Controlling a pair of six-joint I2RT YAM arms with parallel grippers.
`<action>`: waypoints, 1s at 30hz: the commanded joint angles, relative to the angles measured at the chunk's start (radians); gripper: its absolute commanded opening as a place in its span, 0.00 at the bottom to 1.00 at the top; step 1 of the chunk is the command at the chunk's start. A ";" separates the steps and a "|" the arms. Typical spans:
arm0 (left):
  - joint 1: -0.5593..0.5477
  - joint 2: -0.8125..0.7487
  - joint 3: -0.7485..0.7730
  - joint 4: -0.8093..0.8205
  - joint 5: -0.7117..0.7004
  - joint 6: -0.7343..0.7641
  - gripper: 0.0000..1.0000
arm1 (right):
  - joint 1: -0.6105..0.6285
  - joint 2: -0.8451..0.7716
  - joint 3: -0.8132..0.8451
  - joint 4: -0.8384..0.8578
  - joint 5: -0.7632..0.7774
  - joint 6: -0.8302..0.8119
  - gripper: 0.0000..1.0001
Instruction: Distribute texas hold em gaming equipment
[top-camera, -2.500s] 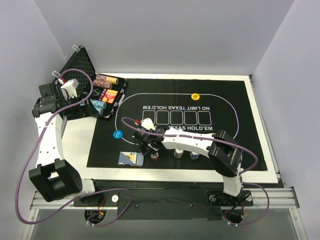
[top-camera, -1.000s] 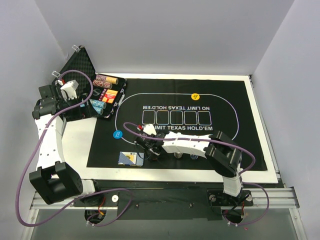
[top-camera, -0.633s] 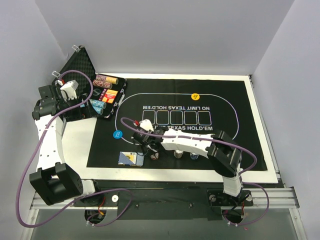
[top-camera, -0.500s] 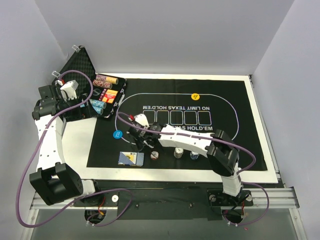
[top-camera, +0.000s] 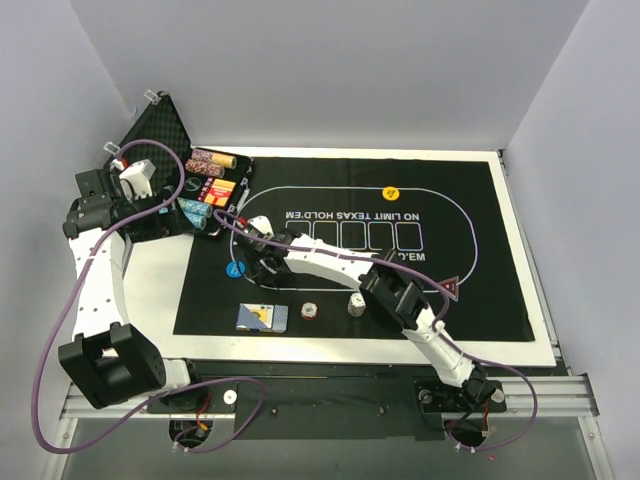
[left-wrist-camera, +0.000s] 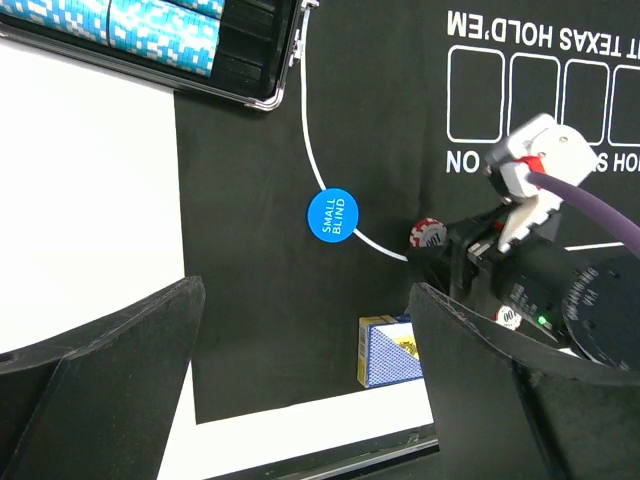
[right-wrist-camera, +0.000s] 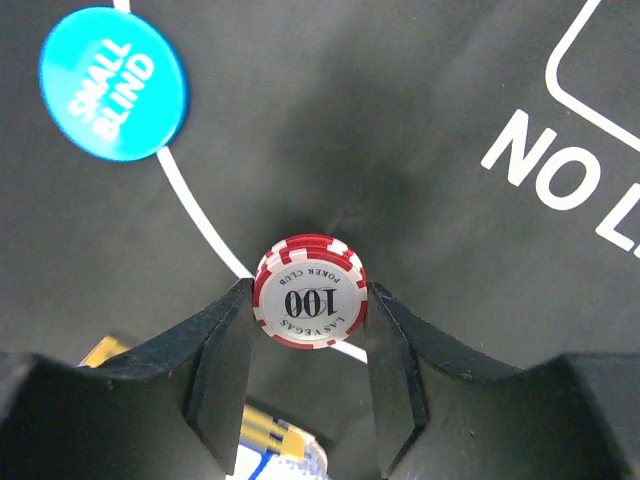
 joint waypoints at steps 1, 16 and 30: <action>0.008 0.017 0.061 0.023 0.022 0.003 0.95 | -0.028 0.042 0.067 0.011 -0.019 -0.014 0.25; 0.020 0.013 0.026 0.041 0.035 -0.003 0.95 | -0.051 0.166 0.221 0.017 -0.087 -0.012 0.30; 0.020 -0.001 0.006 0.038 0.032 -0.003 0.95 | -0.062 0.083 0.199 -0.008 -0.084 -0.034 0.66</action>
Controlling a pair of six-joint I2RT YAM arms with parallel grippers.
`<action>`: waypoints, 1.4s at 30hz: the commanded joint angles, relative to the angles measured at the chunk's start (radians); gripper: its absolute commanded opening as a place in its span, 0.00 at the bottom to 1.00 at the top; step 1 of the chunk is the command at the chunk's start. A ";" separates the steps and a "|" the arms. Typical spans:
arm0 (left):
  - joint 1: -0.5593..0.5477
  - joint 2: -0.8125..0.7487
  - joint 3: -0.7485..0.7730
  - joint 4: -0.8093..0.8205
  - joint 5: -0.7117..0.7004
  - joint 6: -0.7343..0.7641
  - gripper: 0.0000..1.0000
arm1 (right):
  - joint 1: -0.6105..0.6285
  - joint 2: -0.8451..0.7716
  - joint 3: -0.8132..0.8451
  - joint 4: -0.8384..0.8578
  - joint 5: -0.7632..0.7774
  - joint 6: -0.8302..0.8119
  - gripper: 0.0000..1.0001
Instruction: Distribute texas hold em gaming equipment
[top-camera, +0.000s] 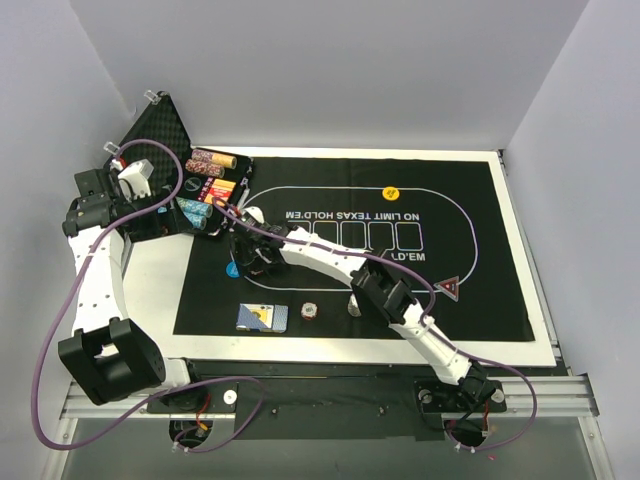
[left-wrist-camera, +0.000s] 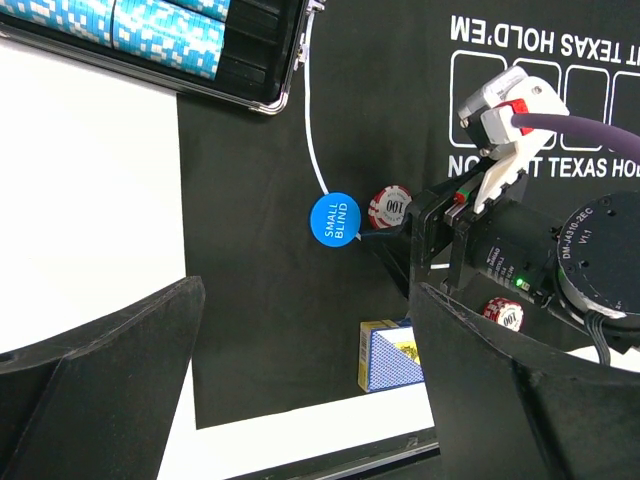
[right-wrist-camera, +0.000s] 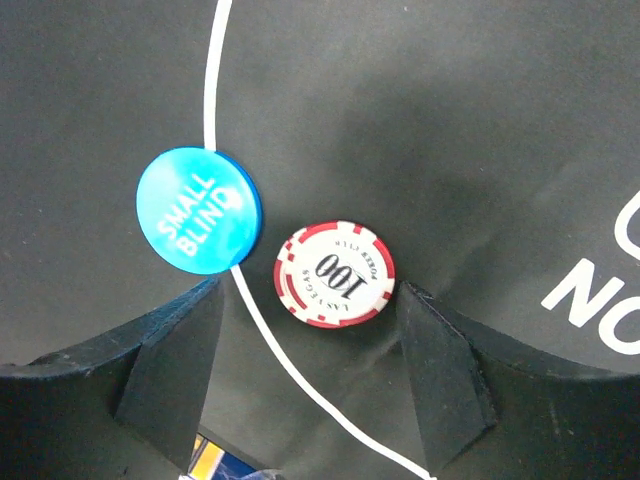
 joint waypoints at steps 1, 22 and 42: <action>0.009 -0.026 0.000 0.024 0.021 0.000 0.95 | -0.009 -0.110 -0.034 -0.047 0.039 -0.027 0.66; 0.018 -0.078 -0.040 0.007 0.017 -0.006 0.95 | 0.118 -0.716 -0.893 0.011 0.212 0.032 0.84; 0.018 -0.089 -0.031 0.001 0.013 -0.004 0.95 | 0.134 -0.601 -0.899 0.092 0.171 0.061 0.64</action>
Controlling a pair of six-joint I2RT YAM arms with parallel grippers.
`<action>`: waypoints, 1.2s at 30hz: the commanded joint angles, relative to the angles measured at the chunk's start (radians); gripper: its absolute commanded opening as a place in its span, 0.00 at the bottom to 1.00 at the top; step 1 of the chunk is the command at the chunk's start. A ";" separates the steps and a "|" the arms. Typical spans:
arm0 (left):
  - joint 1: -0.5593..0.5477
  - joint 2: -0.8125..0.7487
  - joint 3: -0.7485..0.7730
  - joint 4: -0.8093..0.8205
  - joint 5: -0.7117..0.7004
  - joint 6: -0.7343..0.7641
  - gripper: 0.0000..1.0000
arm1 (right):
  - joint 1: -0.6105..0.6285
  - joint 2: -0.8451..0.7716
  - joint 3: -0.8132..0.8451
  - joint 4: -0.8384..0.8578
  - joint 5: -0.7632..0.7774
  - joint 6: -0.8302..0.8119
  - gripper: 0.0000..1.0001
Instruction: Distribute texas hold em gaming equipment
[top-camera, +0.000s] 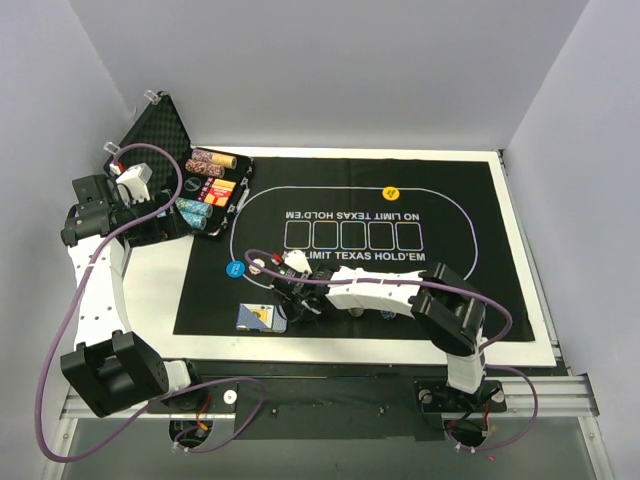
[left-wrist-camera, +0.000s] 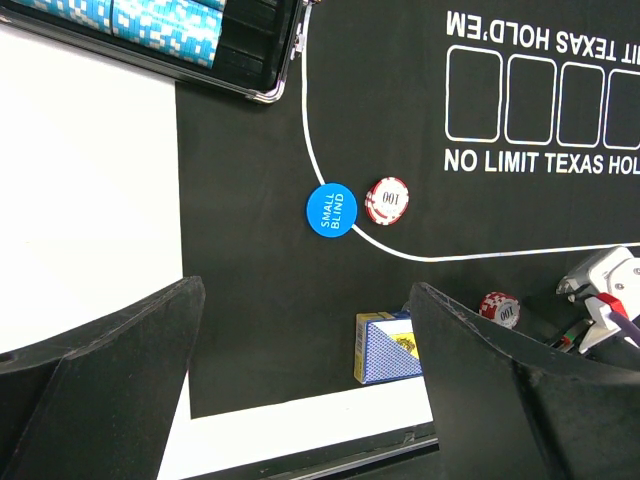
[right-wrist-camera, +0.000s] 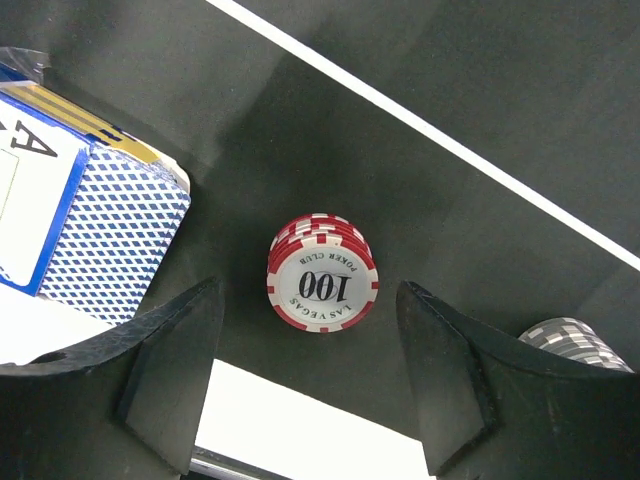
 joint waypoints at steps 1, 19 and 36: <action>0.009 -0.027 0.005 0.009 0.011 0.002 0.95 | 0.000 0.012 0.017 0.001 0.006 0.011 0.64; 0.014 -0.019 -0.002 0.023 0.014 0.000 0.95 | -0.013 0.006 0.003 0.004 0.001 0.018 0.41; 0.016 -0.032 -0.010 0.026 0.022 -0.001 0.95 | -0.022 -0.037 0.026 -0.026 0.018 0.002 0.27</action>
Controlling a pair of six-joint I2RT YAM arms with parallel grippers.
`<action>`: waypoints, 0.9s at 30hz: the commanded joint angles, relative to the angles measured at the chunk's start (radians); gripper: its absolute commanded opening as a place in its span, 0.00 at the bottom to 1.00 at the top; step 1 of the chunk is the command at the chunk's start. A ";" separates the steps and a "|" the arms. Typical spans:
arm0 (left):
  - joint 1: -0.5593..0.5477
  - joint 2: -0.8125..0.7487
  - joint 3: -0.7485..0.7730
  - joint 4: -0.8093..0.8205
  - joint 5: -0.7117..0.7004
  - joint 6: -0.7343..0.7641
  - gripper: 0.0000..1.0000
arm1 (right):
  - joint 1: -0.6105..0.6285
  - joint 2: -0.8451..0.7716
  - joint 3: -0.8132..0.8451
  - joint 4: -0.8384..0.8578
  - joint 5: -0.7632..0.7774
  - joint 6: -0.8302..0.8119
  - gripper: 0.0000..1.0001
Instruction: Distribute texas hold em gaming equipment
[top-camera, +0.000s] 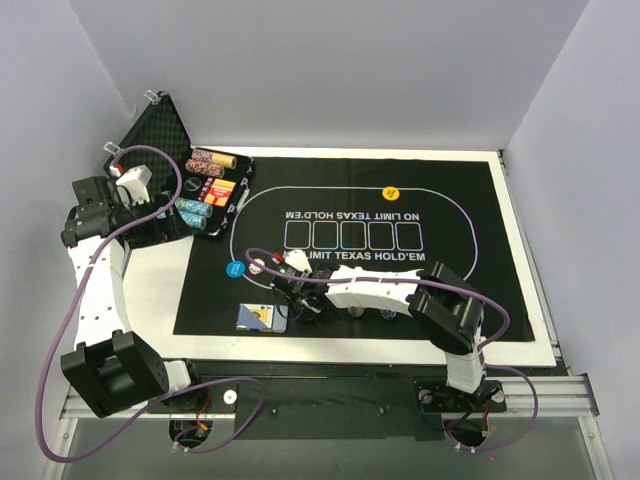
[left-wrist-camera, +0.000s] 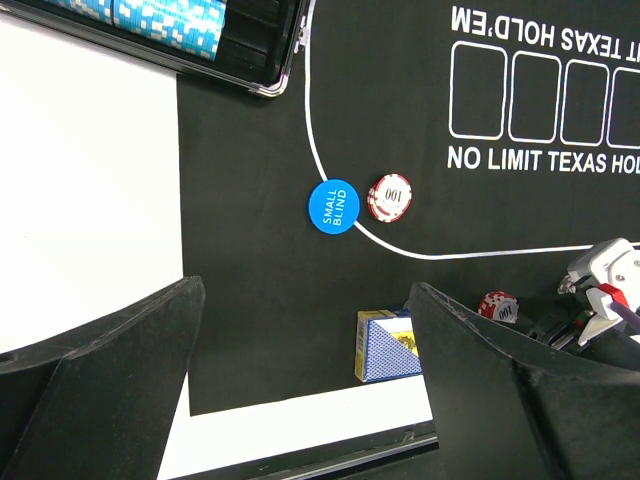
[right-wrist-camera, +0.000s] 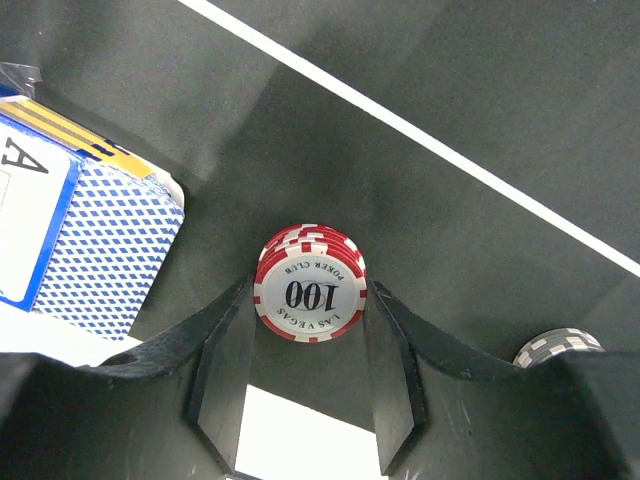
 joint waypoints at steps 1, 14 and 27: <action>0.009 -0.030 0.005 0.025 0.024 -0.002 0.95 | -0.009 -0.058 0.028 -0.044 0.029 -0.002 0.25; 0.014 -0.030 0.002 0.023 0.025 -0.002 0.95 | -0.035 -0.121 0.057 -0.059 0.012 -0.005 0.22; 0.015 -0.010 0.012 0.020 0.022 0.006 0.95 | -0.413 -0.171 0.180 -0.146 -0.024 -0.069 0.22</action>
